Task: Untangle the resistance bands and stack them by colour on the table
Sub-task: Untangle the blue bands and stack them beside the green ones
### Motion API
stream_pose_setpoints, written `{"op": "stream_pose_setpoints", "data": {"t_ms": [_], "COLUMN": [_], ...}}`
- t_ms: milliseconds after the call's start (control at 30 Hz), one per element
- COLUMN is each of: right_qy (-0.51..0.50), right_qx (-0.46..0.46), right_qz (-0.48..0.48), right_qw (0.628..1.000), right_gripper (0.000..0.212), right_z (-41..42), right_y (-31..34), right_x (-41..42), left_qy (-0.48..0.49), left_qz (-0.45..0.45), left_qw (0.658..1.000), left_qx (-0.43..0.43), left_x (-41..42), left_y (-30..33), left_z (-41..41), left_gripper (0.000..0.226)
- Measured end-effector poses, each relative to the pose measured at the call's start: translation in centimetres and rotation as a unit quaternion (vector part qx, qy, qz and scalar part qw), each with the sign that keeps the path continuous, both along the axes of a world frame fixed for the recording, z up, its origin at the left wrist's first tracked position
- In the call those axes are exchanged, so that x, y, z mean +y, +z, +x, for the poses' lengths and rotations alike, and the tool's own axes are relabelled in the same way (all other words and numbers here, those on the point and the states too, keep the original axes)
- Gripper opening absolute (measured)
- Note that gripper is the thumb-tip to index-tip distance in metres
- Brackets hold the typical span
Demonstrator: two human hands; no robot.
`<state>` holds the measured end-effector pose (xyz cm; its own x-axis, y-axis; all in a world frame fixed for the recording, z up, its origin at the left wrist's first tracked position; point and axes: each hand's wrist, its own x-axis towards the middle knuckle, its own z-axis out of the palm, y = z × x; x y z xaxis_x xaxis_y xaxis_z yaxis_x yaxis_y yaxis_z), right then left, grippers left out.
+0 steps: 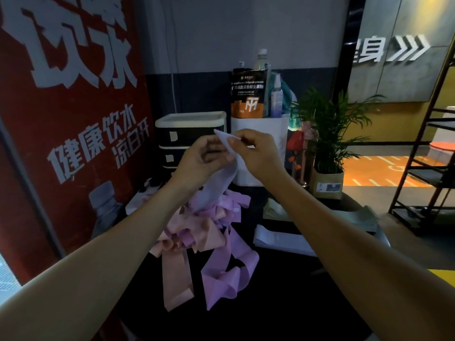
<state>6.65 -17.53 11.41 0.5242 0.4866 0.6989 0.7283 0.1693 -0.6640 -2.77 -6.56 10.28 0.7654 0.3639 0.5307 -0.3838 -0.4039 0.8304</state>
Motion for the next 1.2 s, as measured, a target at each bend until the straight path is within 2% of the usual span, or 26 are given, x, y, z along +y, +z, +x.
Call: {"op": "stream_pose_setpoints", "data": {"t_ms": [67, 200, 333, 400, 500, 600, 800, 1033, 1200], "right_qy": [0.034, 0.095, 0.067, 0.049, 0.052, 0.113, 0.148, 0.055, -0.057], "right_qx": [0.018, 0.121, 0.034, 0.014, 0.101, 0.181, 0.192, 0.19, 0.107], "right_qz": [0.001, 0.023, 0.0, -0.005, 0.009, -0.023, -0.108, -0.265, -0.381], "right_qw": [0.999, 0.988, 0.997, 0.999, 0.993, 0.977, 0.964, 0.944, 0.917], "right_gripper": [0.019, 0.039, 0.02, 0.02, 0.025, 0.033, 0.008, 0.01, 0.014], "right_z": [-0.4, 0.0, 0.6, 1.1, 1.6, 2.0, 2.7, 4.9, 6.2], "right_y": [0.6, 1.5, 2.0, 2.1, 2.0, 1.1, -0.8, -5.1, -6.5], "right_x": [-0.8, -2.3, -3.5, -4.0, -4.7, -5.1, -6.4, -9.6, -12.3], "left_qy": [-0.002, -0.011, -0.045, -0.026, 0.005, -0.017, 0.015, 0.072, 0.118], "left_qz": [0.014, -0.002, -0.03, -0.048, -0.061, -0.079, -0.095, -0.154, -0.185], "left_qw": [1.0, 1.0, 0.999, 0.998, 0.998, 0.996, 0.995, 0.984, 0.973], "left_qx": [-0.007, -0.008, -0.001, 0.008, 0.013, 0.023, 0.021, 0.042, 0.068], "left_x": [-0.7, -1.8, -3.1, -3.3, -3.5, -3.9, -3.4, -1.9, -1.4], "left_y": [0.9, 2.3, 3.4, 3.8, 4.1, 4.2, 3.6, 0.5, -2.2], "left_z": [0.4, 0.7, 1.0, 1.4, 1.9, 2.1, 2.4, 3.6, 4.8], "left_gripper": [0.028, 0.02, 0.015, 0.008, 0.019, 0.019, 0.019, 0.018, 0.019]}}
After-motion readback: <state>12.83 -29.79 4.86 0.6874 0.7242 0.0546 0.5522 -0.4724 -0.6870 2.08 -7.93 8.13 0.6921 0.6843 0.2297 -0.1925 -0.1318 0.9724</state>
